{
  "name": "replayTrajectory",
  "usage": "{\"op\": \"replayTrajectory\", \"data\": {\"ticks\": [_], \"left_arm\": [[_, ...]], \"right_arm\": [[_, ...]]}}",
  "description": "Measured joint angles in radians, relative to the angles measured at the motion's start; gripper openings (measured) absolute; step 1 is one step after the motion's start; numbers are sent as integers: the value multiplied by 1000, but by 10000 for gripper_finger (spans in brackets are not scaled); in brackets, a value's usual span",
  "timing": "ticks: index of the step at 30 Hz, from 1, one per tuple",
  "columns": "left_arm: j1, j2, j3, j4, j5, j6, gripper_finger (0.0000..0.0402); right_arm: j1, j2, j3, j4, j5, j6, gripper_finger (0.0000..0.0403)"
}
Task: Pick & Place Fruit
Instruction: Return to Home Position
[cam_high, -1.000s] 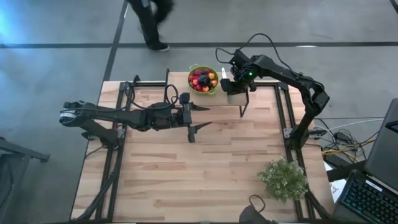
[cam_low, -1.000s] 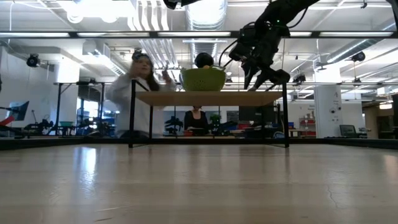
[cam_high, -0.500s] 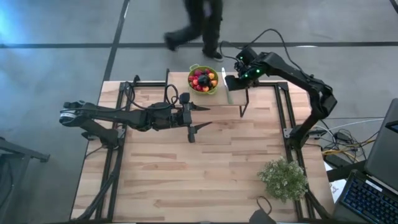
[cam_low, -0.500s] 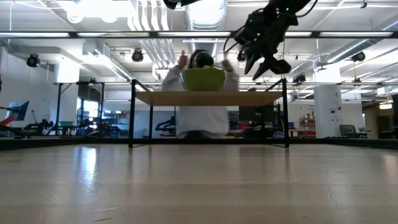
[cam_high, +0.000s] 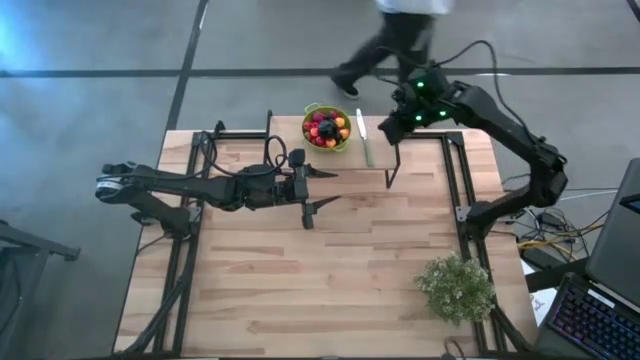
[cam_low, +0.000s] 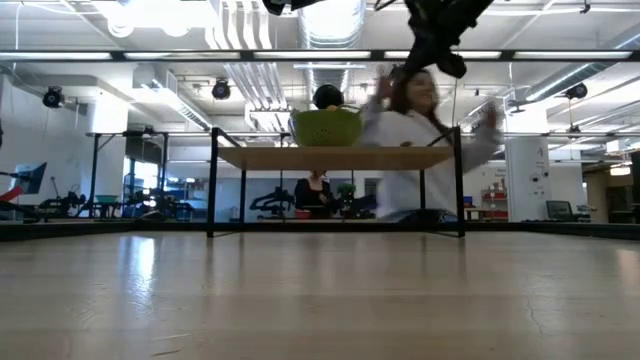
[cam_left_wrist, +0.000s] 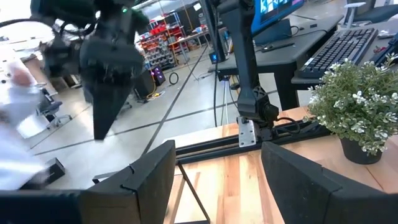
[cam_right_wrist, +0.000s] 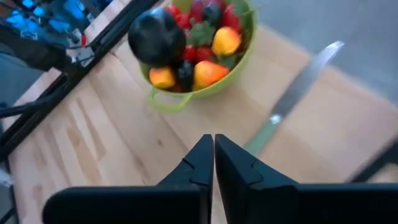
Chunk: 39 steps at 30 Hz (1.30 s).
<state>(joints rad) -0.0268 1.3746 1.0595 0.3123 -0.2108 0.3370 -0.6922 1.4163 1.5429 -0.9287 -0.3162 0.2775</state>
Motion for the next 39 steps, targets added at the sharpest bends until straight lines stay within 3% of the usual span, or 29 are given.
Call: {"op": "replayTrajectory", "data": {"ticks": [5, 13, 21, 33, 39], "left_arm": [[0, 0, 0, 0, -3, 0, 243], [0, 0, 0, 0, -3, 0, 243], [0, 0, 0, 0, -3, 0, 243], [0, 0, 0, 0, -4, 0, 243], [0, 0, 0, 0, -4, 0, 243]], "right_arm": [[14, -99, -65, 24, 6, -91, 9], [14, -302, -342, 316, -4, -145, 8], [14, -520, -580, 532, -101, -270, 8], [14, -810, -836, 711, -112, -390, 8], [14, -889, -908, 730, -143, -356, 8]]}}
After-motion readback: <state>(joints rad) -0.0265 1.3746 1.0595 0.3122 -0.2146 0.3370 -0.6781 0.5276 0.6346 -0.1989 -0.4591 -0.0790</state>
